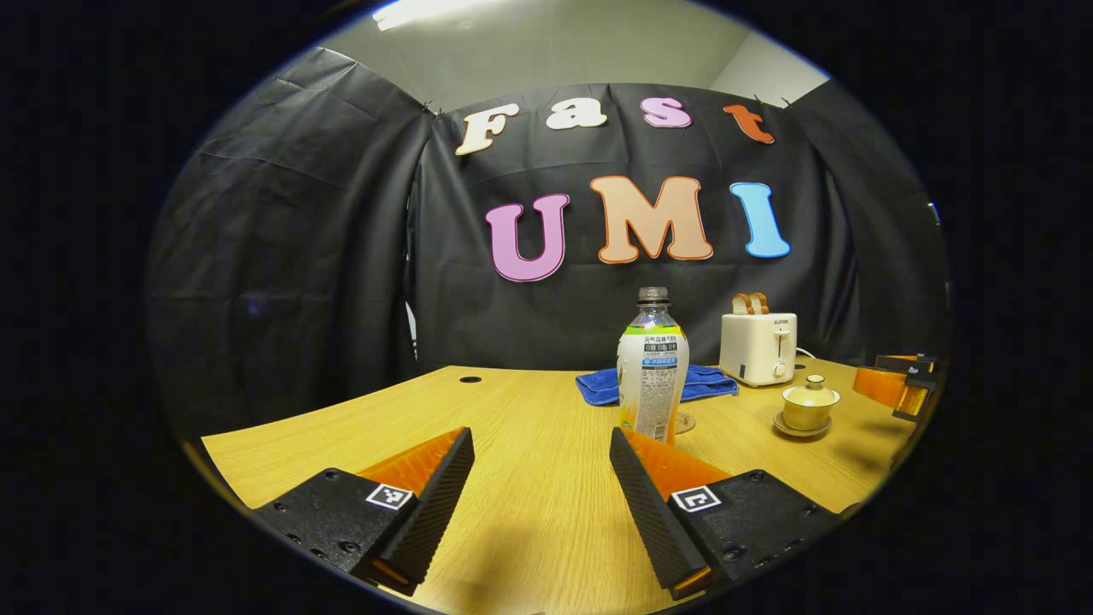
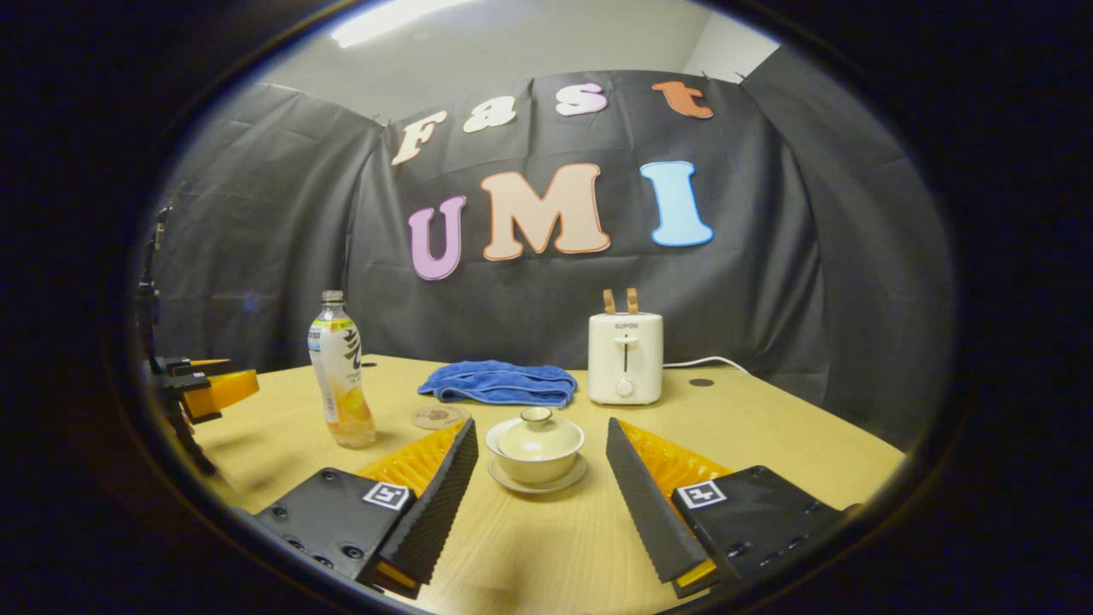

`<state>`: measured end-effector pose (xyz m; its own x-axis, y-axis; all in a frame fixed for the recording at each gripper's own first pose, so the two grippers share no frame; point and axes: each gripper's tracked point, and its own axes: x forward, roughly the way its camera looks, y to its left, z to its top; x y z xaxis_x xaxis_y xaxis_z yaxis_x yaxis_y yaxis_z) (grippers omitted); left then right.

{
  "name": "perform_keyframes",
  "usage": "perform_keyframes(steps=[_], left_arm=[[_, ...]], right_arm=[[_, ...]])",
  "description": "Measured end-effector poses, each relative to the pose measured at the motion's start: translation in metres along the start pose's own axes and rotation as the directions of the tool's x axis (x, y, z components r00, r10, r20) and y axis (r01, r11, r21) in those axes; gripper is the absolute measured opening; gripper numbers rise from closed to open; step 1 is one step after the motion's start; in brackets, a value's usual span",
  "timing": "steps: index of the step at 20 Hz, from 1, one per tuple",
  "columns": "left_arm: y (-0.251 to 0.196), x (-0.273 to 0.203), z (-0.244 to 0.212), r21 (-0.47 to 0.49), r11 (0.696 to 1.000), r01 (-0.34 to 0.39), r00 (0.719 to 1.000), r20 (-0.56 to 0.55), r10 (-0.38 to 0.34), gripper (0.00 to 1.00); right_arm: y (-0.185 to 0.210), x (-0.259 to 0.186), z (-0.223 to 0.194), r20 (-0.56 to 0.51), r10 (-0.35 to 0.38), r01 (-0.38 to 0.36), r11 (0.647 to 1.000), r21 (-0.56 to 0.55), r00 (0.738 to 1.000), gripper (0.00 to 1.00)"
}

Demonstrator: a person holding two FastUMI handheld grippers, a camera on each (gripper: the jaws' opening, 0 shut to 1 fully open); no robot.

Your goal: Open the teacup lid with one hand, grasp the water bottle and pour water into the teacup with the other hand; after pouring, place the water bottle on the coaster and then close the teacup lid.

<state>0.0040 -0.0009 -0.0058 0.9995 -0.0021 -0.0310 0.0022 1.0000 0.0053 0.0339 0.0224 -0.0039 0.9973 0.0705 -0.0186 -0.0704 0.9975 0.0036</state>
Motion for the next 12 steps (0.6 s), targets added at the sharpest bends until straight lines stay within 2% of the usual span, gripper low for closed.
perform_keyframes(steps=[4, 12], left_arm=[[0.000, 0.000, 0.001, 0.000, 1.000, 0.002, 1.000, -0.001, -0.002, 0.94], [-0.001, 0.000, 0.002, 0.000, 1.000, 0.002, 1.000, -0.001, -0.002, 0.94]], right_arm=[[0.009, 0.025, -0.004, -0.030, 0.032, -0.032, 0.999, -0.002, 0.999, 0.99], [0.010, 0.071, -0.013, -0.090, 0.012, -0.012, 1.000, -0.003, 0.996, 0.99]])
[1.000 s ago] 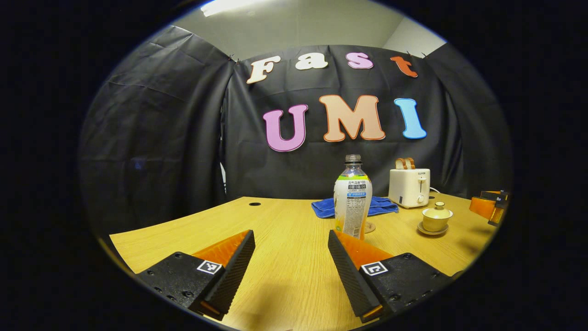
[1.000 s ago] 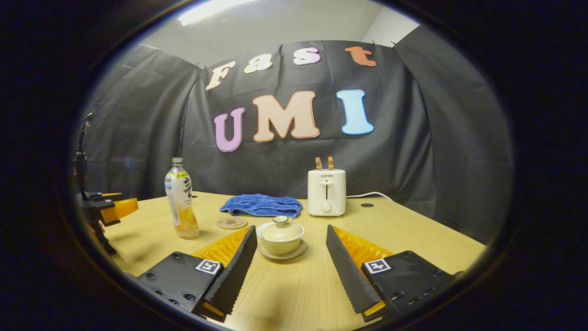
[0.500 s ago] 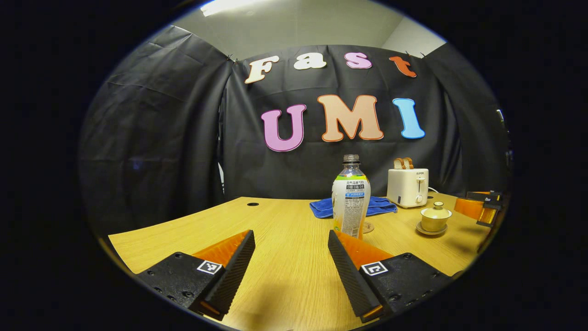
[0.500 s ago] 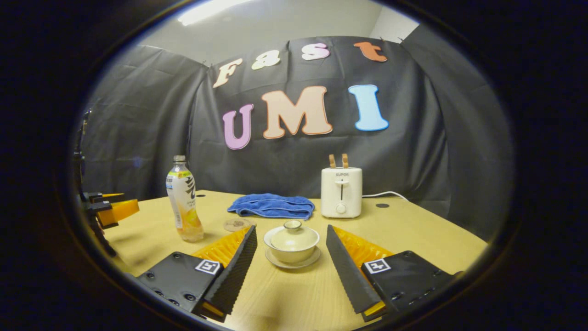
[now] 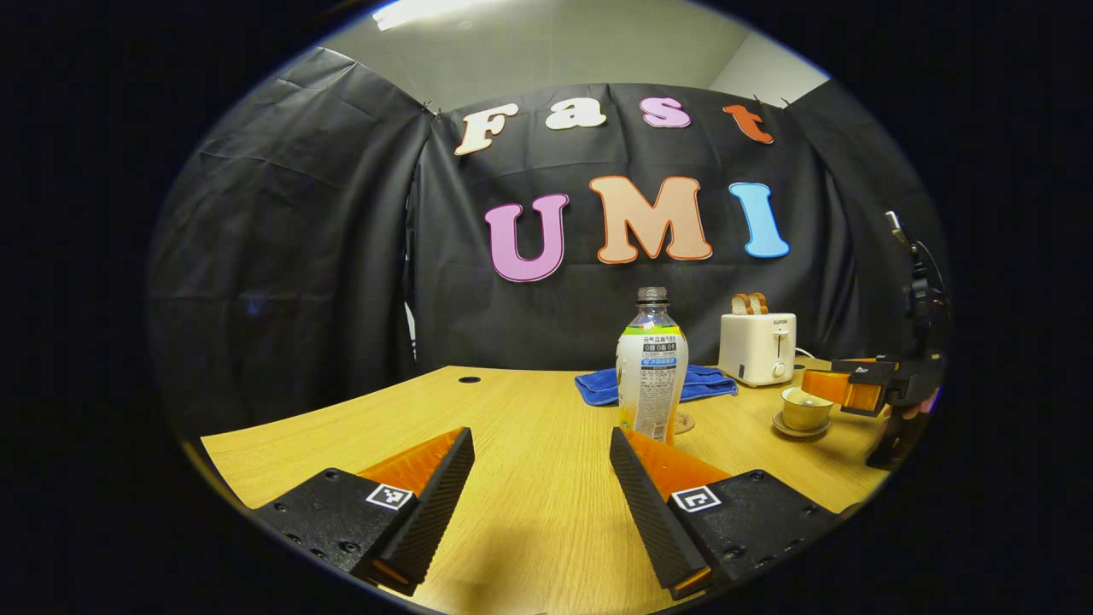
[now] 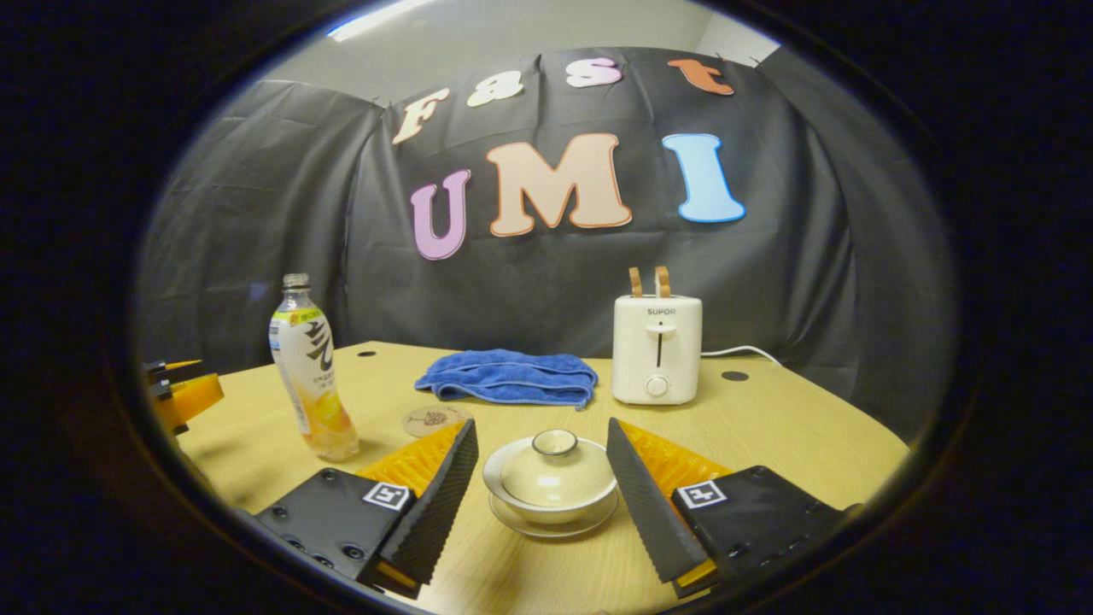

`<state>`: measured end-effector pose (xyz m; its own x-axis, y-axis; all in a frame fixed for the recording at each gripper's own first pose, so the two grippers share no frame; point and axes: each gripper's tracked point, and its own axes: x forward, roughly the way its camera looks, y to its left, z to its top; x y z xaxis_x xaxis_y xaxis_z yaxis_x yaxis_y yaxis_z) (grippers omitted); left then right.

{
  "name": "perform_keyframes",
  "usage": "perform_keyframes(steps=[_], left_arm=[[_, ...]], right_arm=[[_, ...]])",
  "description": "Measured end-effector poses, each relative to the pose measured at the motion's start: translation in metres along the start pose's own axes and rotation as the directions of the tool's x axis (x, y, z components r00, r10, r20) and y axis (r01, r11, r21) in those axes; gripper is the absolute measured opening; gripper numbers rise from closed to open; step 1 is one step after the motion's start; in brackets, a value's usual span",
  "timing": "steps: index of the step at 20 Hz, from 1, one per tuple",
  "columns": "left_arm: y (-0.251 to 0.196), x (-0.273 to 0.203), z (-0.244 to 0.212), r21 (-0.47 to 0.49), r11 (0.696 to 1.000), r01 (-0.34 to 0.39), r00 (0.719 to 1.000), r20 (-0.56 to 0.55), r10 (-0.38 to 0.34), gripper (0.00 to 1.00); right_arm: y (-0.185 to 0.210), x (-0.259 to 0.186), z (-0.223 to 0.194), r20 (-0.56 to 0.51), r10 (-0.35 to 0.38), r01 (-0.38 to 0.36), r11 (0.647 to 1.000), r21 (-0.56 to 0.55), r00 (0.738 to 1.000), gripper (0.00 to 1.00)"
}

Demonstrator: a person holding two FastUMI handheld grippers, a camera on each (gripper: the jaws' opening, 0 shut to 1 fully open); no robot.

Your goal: Open the teacup lid with one hand, grasp the water bottle and pour water into the teacup with the other hand; after pouring, place the water bottle on the coaster and then close the teacup lid.

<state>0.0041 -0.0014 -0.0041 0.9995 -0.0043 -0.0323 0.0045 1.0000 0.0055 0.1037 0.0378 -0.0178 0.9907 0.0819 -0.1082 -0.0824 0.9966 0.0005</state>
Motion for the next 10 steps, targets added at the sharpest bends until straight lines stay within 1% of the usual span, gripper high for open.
perform_keyframes(steps=[2, 10], left_arm=[[0.000, 0.000, 0.000, 0.000, 1.000, 0.000, 1.000, 0.000, 0.000, 0.94], [-0.001, 0.000, 0.000, 0.000, 1.000, 0.000, 1.000, 0.000, 0.000, 0.94]], right_arm=[[-0.002, 0.008, -0.003, -0.020, -0.012, 0.012, 1.000, -0.003, 1.000, 0.99], [-0.004, 0.034, -0.007, -0.069, -0.034, 0.033, 0.999, -0.025, 0.997, 0.60]])
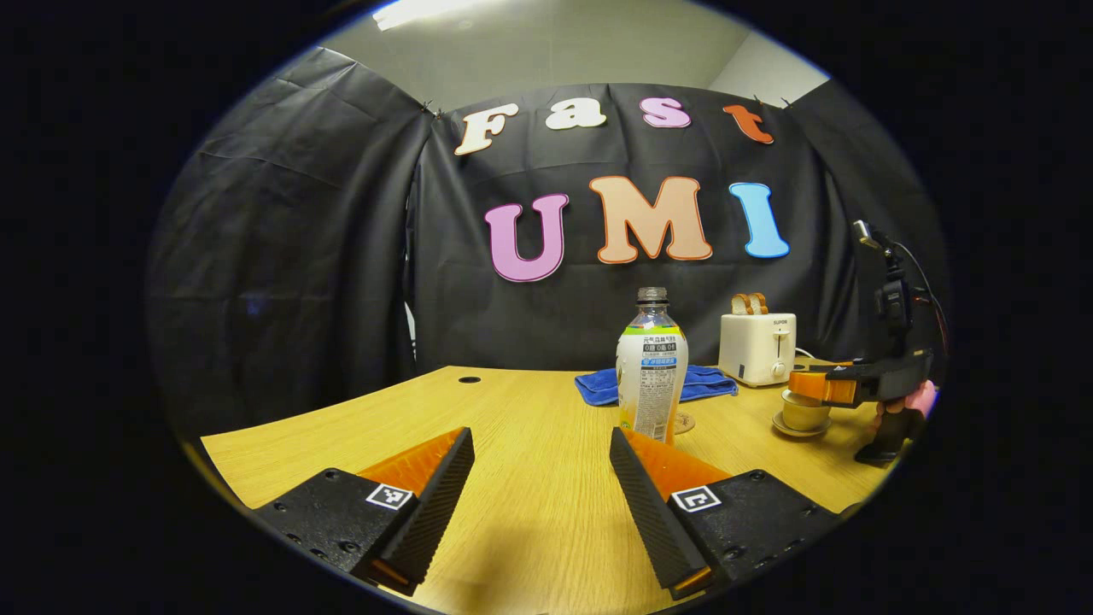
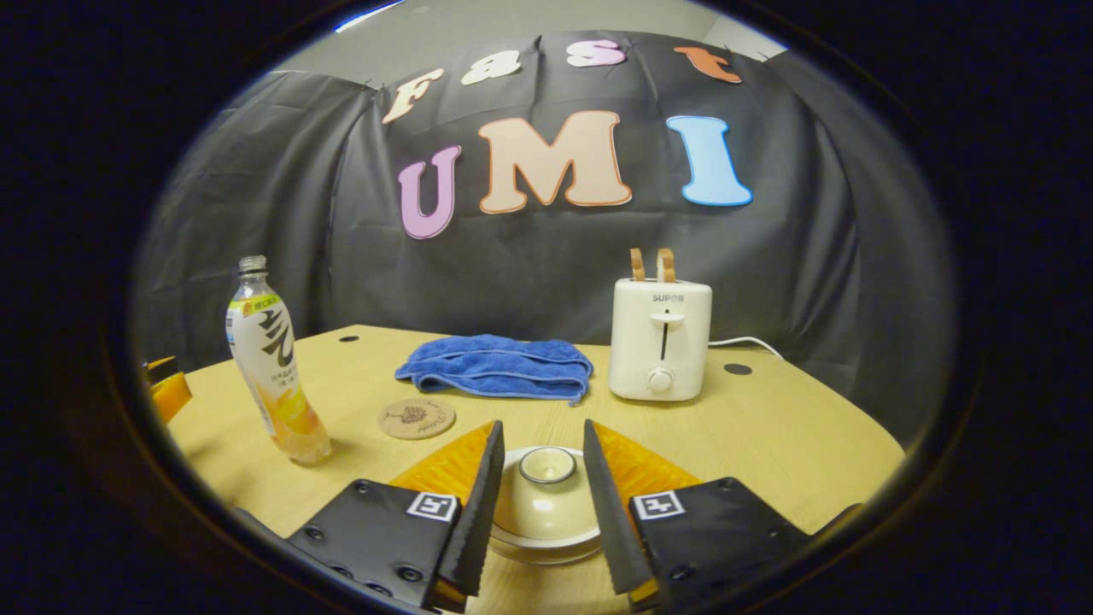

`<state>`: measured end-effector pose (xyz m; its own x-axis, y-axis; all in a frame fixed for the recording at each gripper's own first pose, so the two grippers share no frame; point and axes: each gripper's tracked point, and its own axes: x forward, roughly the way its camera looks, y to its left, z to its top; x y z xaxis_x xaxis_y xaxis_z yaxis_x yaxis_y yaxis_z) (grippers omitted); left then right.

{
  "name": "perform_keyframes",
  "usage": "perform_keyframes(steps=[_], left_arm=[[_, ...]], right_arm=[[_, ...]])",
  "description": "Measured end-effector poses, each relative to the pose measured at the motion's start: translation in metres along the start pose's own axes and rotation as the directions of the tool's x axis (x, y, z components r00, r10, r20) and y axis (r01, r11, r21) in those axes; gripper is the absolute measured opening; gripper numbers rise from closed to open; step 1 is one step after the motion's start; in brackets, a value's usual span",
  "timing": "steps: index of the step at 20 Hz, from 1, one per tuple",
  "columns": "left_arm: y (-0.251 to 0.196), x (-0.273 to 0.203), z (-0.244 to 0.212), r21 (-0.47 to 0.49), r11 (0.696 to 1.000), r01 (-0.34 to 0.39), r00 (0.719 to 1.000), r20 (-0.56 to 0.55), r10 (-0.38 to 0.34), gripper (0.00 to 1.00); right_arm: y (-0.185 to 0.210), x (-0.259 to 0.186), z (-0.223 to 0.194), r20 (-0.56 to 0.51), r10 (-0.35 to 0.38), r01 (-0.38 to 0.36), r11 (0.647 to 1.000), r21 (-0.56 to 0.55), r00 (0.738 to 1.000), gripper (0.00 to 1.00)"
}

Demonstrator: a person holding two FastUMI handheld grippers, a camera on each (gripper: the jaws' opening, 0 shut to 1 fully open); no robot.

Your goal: Open the teacup lid with one hand, grasp the water bottle and pour water into the teacup with the other hand; after pouring, place the water bottle on the coaster and then close the teacup lid.

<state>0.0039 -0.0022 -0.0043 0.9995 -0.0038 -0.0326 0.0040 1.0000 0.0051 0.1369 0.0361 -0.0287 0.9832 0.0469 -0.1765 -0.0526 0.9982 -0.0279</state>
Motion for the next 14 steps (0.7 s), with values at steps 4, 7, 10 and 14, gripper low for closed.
perform_keyframes(steps=[4, 7, 10, 14], left_arm=[[0.000, 0.001, 0.000, 0.000, 1.000, 0.000, 1.000, 0.000, 0.000, 0.94], [-0.001, 0.000, -0.001, 0.000, 1.000, 0.000, 1.000, 0.000, 0.000, 0.93], [-0.003, 0.000, 0.000, 0.001, 1.000, 0.019, 1.000, 0.002, -0.019, 0.94], [-0.009, -0.003, 0.001, 0.002, 0.997, 0.074, 0.997, 0.001, -0.074, 0.93]], right_arm=[[-0.001, 0.000, -0.001, -0.004, 0.000, 0.000, 1.000, -0.001, 1.000, 0.41], [-0.002, -0.001, 0.001, 0.004, -0.007, 0.007, 1.000, 0.001, 1.000, 0.33], [-0.003, -0.003, 0.003, 0.024, -0.003, 0.003, 1.000, 0.011, 1.000, 0.34], [-0.006, -0.011, 0.004, 0.042, -0.006, 0.006, 1.000, 0.010, 0.999, 0.34]])
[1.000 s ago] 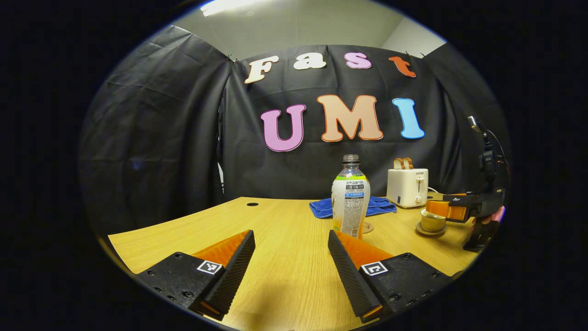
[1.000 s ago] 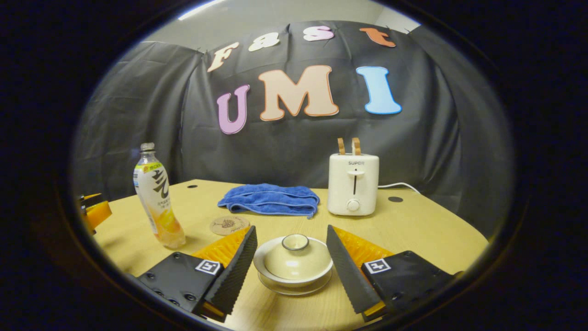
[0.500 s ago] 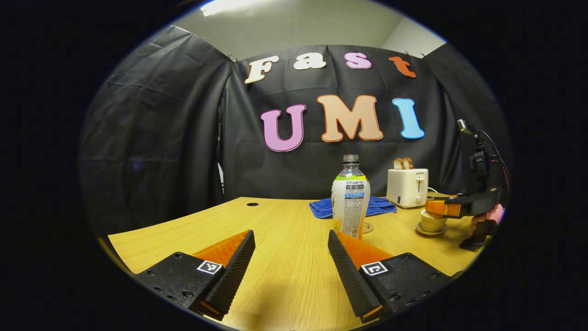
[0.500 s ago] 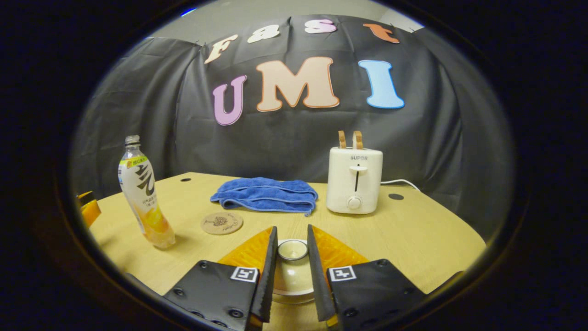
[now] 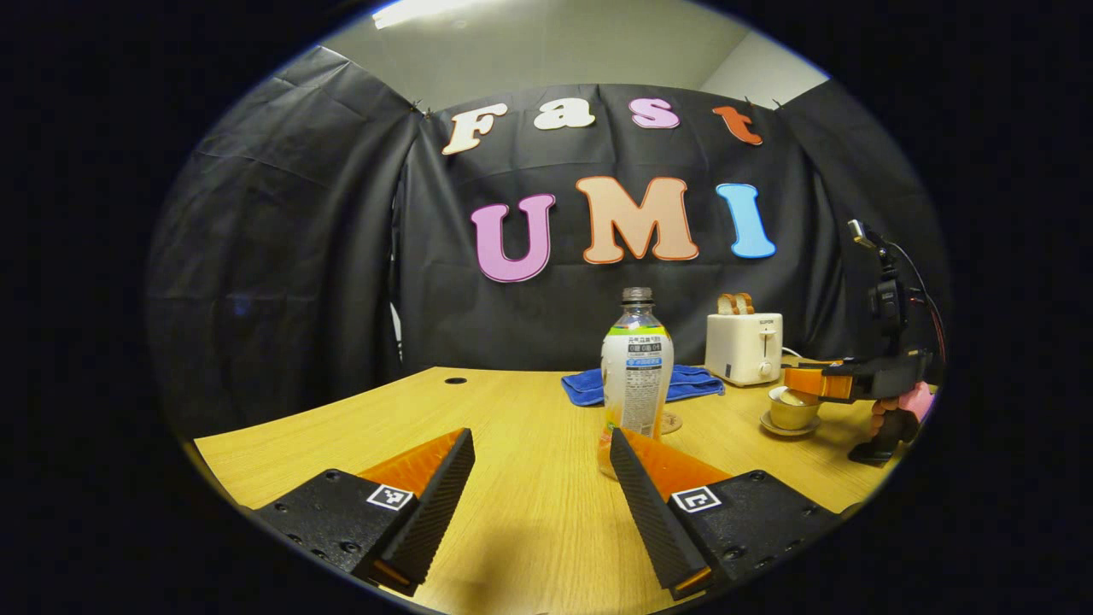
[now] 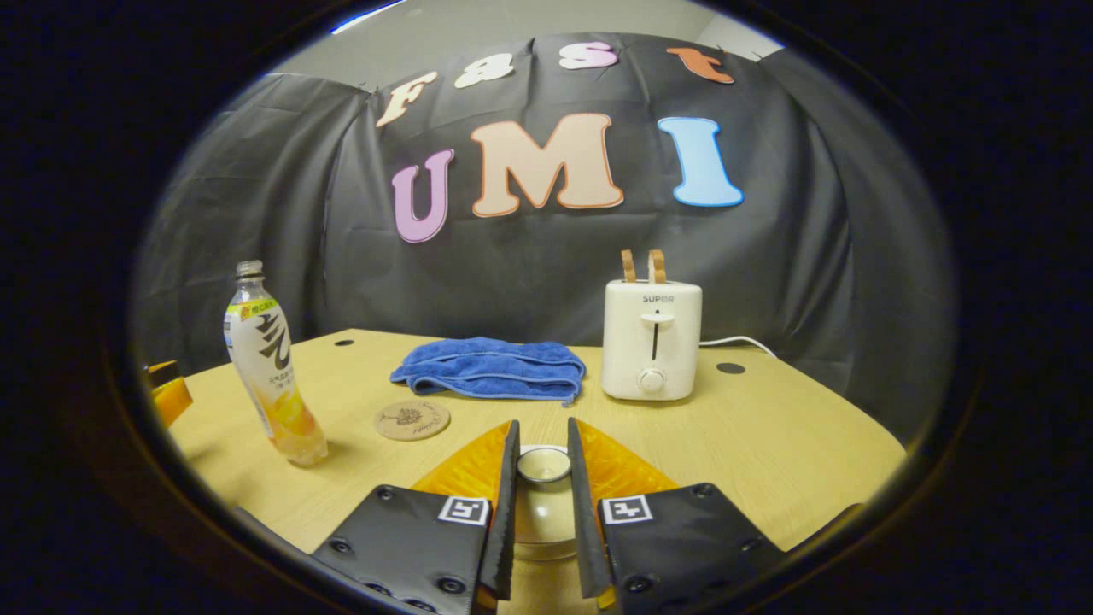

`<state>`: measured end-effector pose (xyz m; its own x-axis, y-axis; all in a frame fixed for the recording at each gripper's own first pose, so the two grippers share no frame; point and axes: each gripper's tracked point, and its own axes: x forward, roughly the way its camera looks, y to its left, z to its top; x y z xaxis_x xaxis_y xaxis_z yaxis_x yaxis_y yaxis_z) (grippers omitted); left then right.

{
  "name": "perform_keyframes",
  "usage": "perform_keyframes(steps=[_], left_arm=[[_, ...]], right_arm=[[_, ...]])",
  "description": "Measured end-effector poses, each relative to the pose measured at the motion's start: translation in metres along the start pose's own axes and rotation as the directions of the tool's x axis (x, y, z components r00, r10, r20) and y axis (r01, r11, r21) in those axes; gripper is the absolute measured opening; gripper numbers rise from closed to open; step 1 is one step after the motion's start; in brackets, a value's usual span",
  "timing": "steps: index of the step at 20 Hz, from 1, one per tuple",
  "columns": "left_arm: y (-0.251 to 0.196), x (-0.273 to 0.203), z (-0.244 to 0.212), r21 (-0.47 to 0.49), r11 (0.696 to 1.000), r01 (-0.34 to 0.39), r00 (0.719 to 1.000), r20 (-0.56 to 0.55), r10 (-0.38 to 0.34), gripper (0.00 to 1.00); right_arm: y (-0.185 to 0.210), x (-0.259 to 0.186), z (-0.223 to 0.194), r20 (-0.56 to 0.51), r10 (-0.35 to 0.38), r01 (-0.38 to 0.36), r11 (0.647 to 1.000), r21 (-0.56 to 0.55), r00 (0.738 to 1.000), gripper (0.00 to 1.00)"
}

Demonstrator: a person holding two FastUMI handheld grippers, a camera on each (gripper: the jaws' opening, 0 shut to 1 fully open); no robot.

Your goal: Open the teacup lid with one hand, grasp the water bottle and pour water into the teacup with the other hand; after pouring, place the water bottle on the coaster and then close the teacup lid.

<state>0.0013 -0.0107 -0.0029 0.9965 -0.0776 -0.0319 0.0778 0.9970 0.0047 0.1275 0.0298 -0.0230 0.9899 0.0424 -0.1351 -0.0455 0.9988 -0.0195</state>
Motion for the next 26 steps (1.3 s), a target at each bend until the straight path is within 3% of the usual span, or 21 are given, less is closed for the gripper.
perform_keyframes(steps=[6, 12, 25, 26], left_arm=[[-0.036, 0.024, 0.000, -0.006, 0.993, 0.121, 0.993, -0.002, -0.122, 0.93], [-0.060, 0.050, -0.004, -0.010, 0.981, 0.196, 0.980, -0.021, -0.196, 0.94], [-0.088, 0.112, -0.023, -0.003, 0.971, 0.238, 0.964, -0.124, -0.237, 0.94], [-0.090, 0.115, -0.022, -0.001, 0.971, 0.239, 0.963, -0.124, -0.238, 0.90]], right_arm=[[-0.001, -0.023, 0.016, 0.117, 0.008, -0.008, 1.000, 0.004, 0.993, 0.34], [-0.014, -0.048, 0.013, 0.126, -0.008, 0.005, 1.000, 0.021, 0.992, 0.34], [-0.035, -0.088, 0.010, 0.132, -0.044, 0.041, 0.999, 0.024, 0.990, 0.34], [-0.036, -0.090, 0.009, 0.132, -0.045, 0.043, 0.999, 0.024, 0.990, 0.34]])
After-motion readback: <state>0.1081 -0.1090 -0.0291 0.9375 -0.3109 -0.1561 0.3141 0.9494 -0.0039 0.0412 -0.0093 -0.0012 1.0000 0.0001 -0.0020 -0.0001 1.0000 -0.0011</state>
